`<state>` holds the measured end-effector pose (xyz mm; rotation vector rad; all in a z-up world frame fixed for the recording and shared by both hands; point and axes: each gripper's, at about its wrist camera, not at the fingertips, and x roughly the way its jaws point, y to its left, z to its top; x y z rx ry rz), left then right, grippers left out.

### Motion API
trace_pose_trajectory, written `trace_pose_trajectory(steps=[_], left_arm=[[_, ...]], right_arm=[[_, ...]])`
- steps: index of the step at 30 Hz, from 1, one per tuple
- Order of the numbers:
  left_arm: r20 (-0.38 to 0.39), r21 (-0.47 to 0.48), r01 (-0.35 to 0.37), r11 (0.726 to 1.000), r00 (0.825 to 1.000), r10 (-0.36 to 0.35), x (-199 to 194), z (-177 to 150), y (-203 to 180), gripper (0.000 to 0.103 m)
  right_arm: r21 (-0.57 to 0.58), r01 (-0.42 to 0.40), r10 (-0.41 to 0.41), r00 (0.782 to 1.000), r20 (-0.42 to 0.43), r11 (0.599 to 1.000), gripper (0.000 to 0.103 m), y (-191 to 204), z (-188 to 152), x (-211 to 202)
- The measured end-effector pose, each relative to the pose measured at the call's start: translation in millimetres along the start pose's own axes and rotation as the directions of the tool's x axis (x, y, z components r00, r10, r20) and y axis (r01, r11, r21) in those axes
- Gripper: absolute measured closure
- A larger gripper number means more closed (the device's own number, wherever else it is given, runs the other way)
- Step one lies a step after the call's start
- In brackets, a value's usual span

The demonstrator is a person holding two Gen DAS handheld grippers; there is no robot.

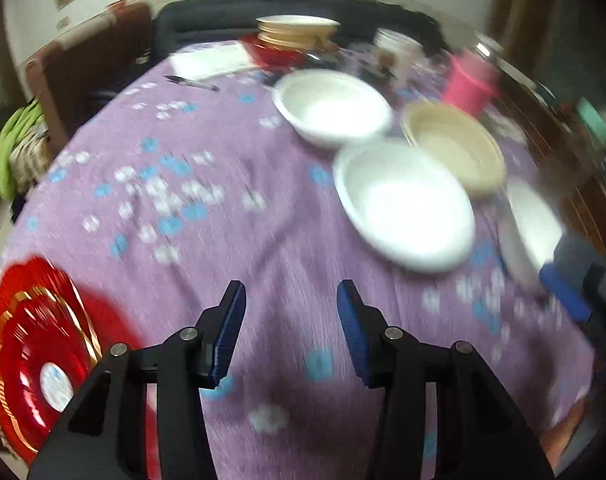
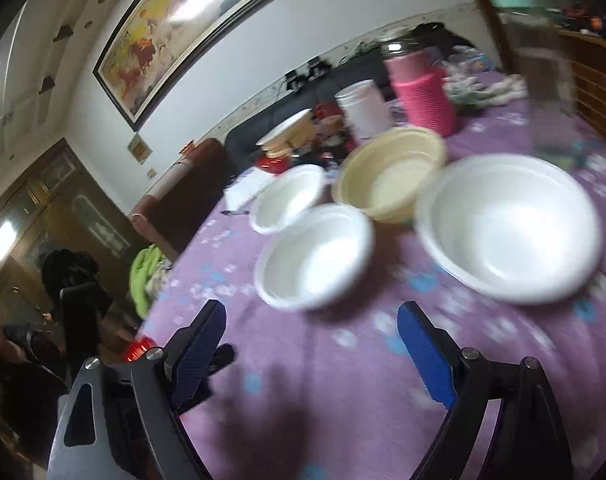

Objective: Organize plates and bowls

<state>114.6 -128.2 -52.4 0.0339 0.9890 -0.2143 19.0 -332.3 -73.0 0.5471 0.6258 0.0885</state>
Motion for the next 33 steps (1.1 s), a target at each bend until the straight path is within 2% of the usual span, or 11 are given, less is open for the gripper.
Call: trace_pose_trajectory(steps=[1, 2, 3, 4, 6, 9, 12, 18, 20, 28, 33], left_arm=[[0.007, -0.024, -0.011, 1.000, 1.000, 0.011, -1, 12, 3, 0.057], [0.016, -0.048, -0.028, 0.998, 0.999, 0.029, -2, 23, 5, 0.052], [0.022, -0.075, -0.058, 0.996, 0.998, 0.059, -2, 33, 9, 0.042], [0.025, -0.100, -0.076, 0.992, 0.997, 0.078, -1, 39, 13, 0.039], [0.027, -0.145, -0.072, 0.987, 0.997, 0.077, 4, 48, 21, 0.038], [-0.012, -0.191, -0.064, 0.979, 0.998, 0.062, 21, 56, 26, 0.038], [-0.058, -0.220, -0.038, 0.975, 0.998, 0.026, 39, 61, 25, 0.038], [-0.104, -0.199, -0.010, 0.980, 0.995, -0.011, 55, 63, 6, 0.038], [-0.103, -0.182, 0.004, 0.983, 0.994, -0.023, 55, 65, 0, 0.038], [-0.145, -0.151, -0.033, 0.988, 0.989, 0.011, 74, 64, -8, 0.038], [-0.147, -0.169, -0.010, 0.986, 0.989, -0.015, 72, 64, -8, 0.038]], right_arm=[[0.020, -0.009, 0.010, 1.000, -0.018, 1.000, 0.013, 7, 14, 10], [0.035, -0.004, 0.005, 0.999, -0.035, 0.999, 0.013, 10, 22, 17], [0.064, 0.000, 0.004, 0.998, -0.059, 0.998, 0.013, 11, 30, 26], [0.109, -0.009, 0.019, 0.996, -0.088, 0.994, 0.013, 8, 37, 35], [0.182, -0.020, 0.048, 0.988, -0.148, 0.983, 0.016, -1, 43, 51], [0.236, 0.010, 0.028, 0.987, -0.158, 0.972, 0.017, -16, 46, 62], [0.261, 0.004, 0.049, 0.979, -0.196, 0.965, 0.017, -28, 49, 72], [0.334, -0.029, 0.107, 0.970, -0.217, 0.942, 0.017, -48, 50, 79], [0.333, -0.026, 0.102, 0.972, -0.213, 0.942, 0.018, -49, 49, 81], [0.287, 0.009, 0.051, 0.978, -0.202, 0.958, 0.020, -41, 43, 84], [0.334, -0.021, 0.097, 0.972, -0.214, 0.942, 0.025, -47, 40, 90]])
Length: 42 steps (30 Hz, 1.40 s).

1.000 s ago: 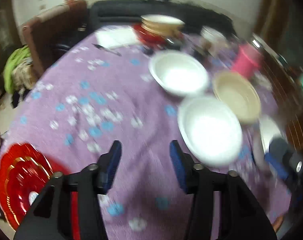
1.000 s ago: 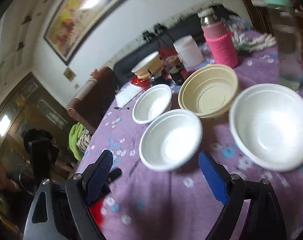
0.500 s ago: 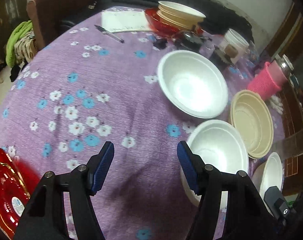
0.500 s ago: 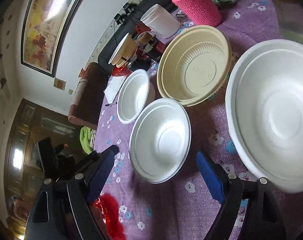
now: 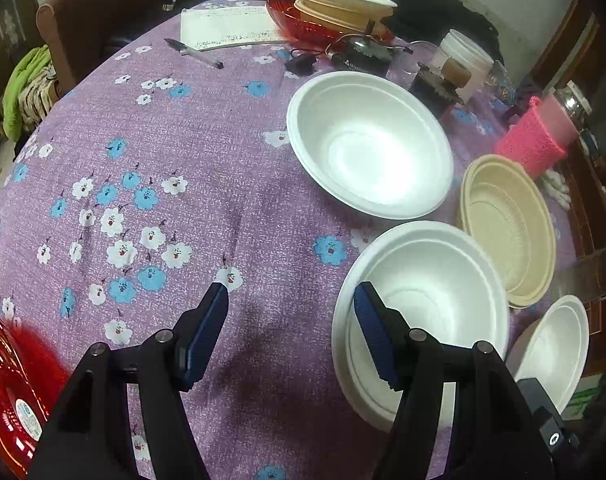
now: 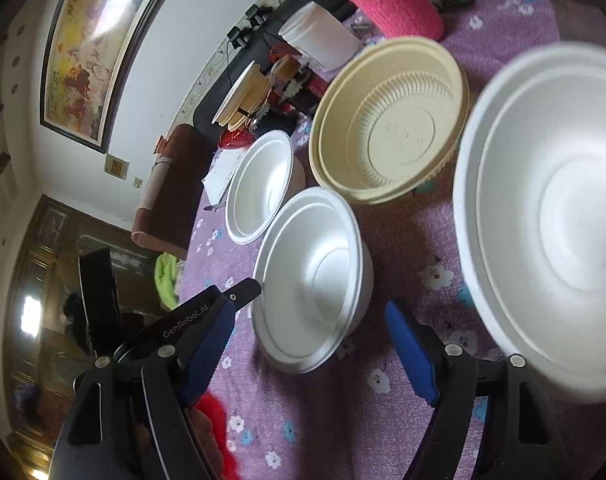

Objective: Organize plates and bowls

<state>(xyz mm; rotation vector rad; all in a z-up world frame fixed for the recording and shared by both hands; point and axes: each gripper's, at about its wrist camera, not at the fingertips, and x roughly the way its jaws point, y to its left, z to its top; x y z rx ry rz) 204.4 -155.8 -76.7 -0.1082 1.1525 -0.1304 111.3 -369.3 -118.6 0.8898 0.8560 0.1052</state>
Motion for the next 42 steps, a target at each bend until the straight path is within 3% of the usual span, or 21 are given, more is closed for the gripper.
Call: trace_pose_trajectory(steps=[6, 14, 23, 28, 31, 33, 38, 42], left_arm=[[0.014, 0.017, 0.057, 0.998, 0.998, -0.058, -10, 1, -8, 0.038], [-0.073, 0.014, 0.068, 0.998, 0.995, -0.067, 13, -1, -11, 0.038], [-0.091, -0.002, 0.077, 0.997, 0.993, -0.077, 17, -3, -9, 0.038], [-0.086, 0.005, 0.084, 0.996, 0.993, -0.083, 16, -3, -14, 0.039], [-0.079, 0.011, 0.095, 0.995, 0.993, -0.093, 15, -3, -16, 0.050], [-0.080, 0.014, 0.103, 0.995, 0.992, -0.102, 15, -4, -17, 0.067], [-0.085, 0.024, 0.118, 0.993, 0.990, -0.115, 19, -4, -18, 0.089], [-0.084, 0.027, 0.114, 0.993, 0.990, -0.111, 21, -4, -16, 0.093]], right_arm=[[0.024, -0.030, 0.029, 0.999, 0.040, 0.999, 0.025, -3, 3, -9], [0.066, -0.049, 0.049, 0.999, 0.006, 0.997, 0.025, -11, 6, 0], [0.098, -0.025, 0.028, 0.999, -0.027, 0.995, 0.024, -18, 9, 10], [0.102, -0.015, 0.019, 0.999, -0.046, 0.995, 0.038, -20, 9, 14], [0.103, -0.009, 0.014, 0.998, -0.054, 0.995, 0.050, -21, 9, 17], [0.101, 0.000, 0.006, 0.999, -0.054, 0.995, 0.054, -22, 9, 18], [0.100, 0.020, -0.015, 0.998, -0.054, 0.995, 0.072, -26, 9, 19], [0.082, 0.041, -0.038, 0.999, -0.039, 0.996, 0.089, -25, 9, 17]])
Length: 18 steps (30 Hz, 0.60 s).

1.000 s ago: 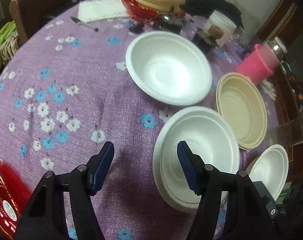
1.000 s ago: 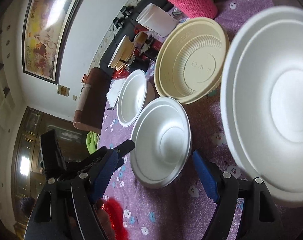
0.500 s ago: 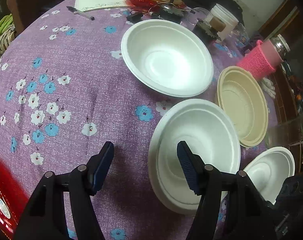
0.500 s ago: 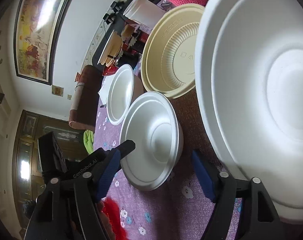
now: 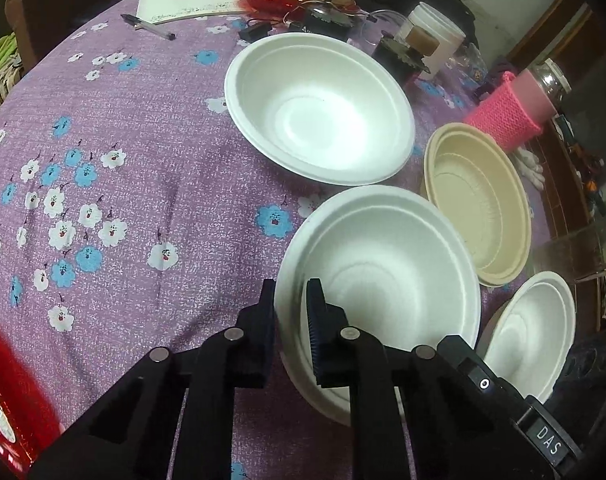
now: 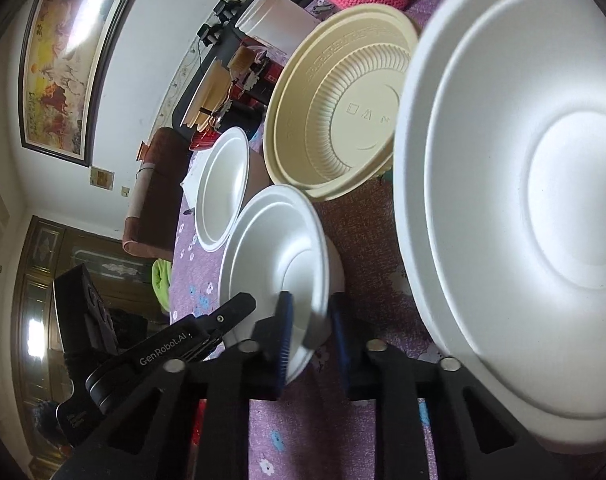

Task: Organize plates and bowls
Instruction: 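Close both grippers together on the rim of the large white foam bowl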

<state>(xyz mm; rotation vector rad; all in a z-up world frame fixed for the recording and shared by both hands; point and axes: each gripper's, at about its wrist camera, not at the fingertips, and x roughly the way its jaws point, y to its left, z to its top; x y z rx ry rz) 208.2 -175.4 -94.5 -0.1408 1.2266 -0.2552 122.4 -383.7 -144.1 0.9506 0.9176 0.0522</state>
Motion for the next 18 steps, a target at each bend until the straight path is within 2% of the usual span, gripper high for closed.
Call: trace_pose_trajectory(steps=[10, 18], left_arm=[[0.019, 0.003, -0.007, 1.000, 1.000, 0.006, -11, -9, 6, 0.093], [0.079, -0.020, -0.023, 1.000, 0.997, 0.024, -44, -24, 27, 0.093]], right_arm=[[-0.044, 0.027, -0.027, 1.000, 0.004, 0.999, 0.091, 5, -3, 1], [-0.119, -0.002, 0.002, 1.000, 0.000, 0.993, 0.091, 30, -23, -7]])
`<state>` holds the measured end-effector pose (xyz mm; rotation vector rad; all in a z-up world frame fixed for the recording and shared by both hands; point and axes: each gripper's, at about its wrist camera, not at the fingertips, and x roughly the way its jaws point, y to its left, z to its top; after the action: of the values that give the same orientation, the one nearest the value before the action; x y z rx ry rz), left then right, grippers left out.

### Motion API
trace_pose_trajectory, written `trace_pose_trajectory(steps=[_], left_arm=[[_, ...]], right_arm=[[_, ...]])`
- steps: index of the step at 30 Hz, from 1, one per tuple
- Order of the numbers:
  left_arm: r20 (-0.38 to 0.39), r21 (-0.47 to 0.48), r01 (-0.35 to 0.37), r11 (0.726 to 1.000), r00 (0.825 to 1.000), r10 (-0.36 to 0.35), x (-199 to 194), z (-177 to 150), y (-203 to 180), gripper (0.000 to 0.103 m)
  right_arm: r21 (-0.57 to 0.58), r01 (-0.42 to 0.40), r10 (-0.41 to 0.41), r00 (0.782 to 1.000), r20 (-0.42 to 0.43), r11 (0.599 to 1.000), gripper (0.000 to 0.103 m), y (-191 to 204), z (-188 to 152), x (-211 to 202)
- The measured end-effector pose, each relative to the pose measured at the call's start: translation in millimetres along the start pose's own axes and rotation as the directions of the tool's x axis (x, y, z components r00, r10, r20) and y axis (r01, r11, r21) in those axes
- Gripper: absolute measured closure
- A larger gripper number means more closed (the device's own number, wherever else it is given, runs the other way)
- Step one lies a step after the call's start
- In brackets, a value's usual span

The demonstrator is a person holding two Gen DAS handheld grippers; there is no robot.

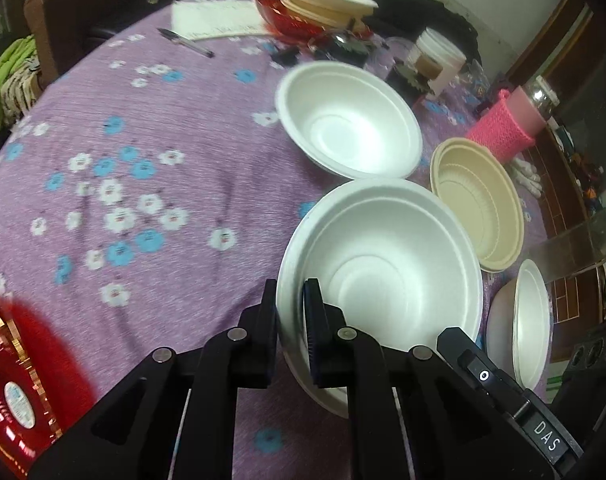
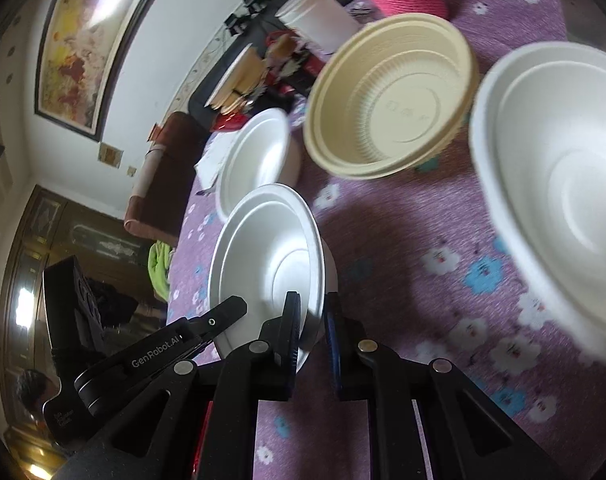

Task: Organize plates and bowls
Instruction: 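Close both grippers together on the rim of the large white foam bowl, then carry the white bowl with both grippers and lower it onto the red plates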

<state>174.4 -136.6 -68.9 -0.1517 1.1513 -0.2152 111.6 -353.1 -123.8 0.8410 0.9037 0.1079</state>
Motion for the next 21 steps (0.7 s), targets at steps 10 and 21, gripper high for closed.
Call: trace_pose_trajectory(steps=[10, 21], left_arm=[[0.111, -0.067, -0.032, 0.997, 0.993, 0.040, -66, -29, 56, 0.093], [0.150, -0.190, -0.014, 0.982, 0.988, 0.043, -125, -98, 137, 0.093]], right_arm=[[-0.113, -0.077, 0.076, 0.997, -0.019, 0.991, 0.091, 56, -44, -11], [-0.273, -0.127, 0.096, 0.987, -0.125, 0.954, 0.091, 125, -119, -17]])
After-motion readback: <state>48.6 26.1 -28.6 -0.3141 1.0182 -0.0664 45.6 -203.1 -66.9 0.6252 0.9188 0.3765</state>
